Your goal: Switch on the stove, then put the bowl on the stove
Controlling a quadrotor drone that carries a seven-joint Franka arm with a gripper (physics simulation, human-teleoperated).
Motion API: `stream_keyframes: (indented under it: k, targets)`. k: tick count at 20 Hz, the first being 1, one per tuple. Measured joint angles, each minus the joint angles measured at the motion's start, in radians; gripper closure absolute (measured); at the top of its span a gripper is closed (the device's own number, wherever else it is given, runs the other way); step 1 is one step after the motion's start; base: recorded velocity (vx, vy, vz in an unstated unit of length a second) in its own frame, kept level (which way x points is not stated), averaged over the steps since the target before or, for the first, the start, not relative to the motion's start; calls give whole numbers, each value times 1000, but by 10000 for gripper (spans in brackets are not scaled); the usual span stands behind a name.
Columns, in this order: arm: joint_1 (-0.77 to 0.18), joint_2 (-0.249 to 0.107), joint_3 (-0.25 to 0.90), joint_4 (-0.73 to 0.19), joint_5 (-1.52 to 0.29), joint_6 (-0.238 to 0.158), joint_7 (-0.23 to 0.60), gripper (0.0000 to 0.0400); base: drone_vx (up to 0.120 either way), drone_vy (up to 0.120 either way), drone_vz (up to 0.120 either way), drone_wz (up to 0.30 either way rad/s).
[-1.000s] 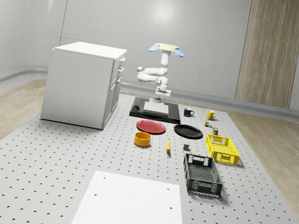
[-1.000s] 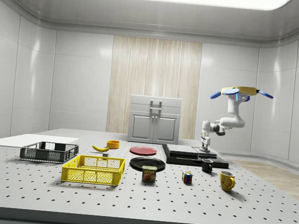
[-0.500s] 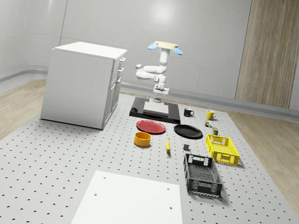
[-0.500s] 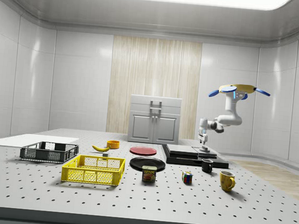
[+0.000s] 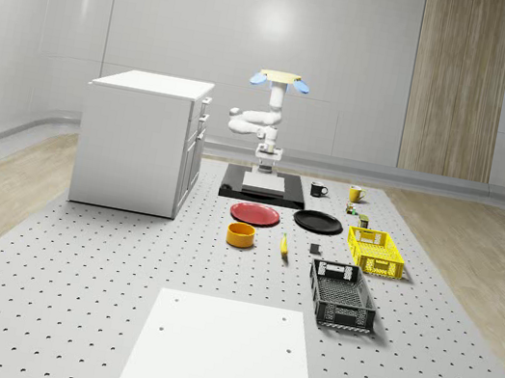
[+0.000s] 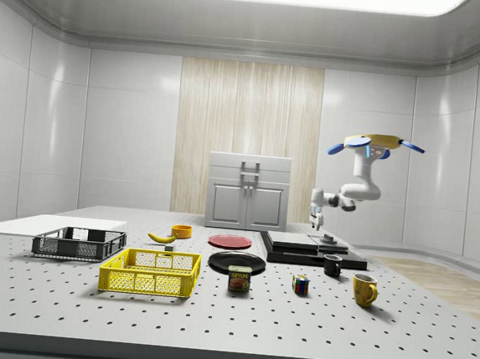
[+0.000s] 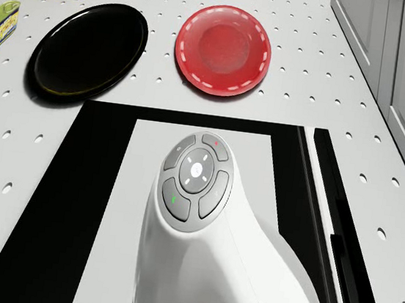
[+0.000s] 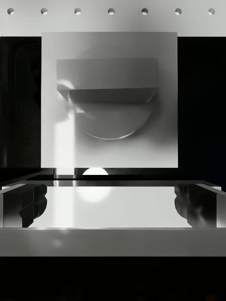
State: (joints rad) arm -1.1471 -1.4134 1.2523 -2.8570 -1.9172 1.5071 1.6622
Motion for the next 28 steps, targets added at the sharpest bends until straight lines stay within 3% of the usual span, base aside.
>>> stream_keyframes:
  k: [4, 28]
  targets:
    - [3, -7, 2, 0, 3, 7, -4, 0, 60, 0, 0, 0]
    - [-4, -40, 8, 3, 18, 37, 1, 0, 120, 0, 0, 0]
